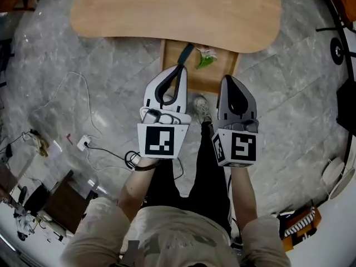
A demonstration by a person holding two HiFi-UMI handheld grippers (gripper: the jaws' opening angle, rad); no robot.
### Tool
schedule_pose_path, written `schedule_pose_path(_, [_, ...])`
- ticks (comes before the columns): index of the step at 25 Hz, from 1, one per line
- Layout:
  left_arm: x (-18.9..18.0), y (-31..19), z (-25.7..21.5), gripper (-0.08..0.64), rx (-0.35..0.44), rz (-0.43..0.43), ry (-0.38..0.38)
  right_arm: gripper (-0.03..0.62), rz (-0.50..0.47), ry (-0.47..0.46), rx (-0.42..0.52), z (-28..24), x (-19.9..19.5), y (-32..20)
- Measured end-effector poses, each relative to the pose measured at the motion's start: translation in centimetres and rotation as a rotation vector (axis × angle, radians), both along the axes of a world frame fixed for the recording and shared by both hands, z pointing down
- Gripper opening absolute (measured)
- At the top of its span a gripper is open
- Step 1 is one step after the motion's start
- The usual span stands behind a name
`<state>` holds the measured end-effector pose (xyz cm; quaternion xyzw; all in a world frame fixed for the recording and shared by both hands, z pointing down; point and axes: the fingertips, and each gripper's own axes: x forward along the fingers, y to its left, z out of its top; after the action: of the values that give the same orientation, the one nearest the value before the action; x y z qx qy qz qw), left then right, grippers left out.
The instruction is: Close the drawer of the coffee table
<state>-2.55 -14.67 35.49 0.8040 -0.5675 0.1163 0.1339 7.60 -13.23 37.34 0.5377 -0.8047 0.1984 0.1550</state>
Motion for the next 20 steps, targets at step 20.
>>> schedule_pose_path(20, [2.1,4.5,15.6,0.009,-0.138,0.143,-0.183,0.005,0.013,0.047,-0.131,14.1,0.9,3.0])
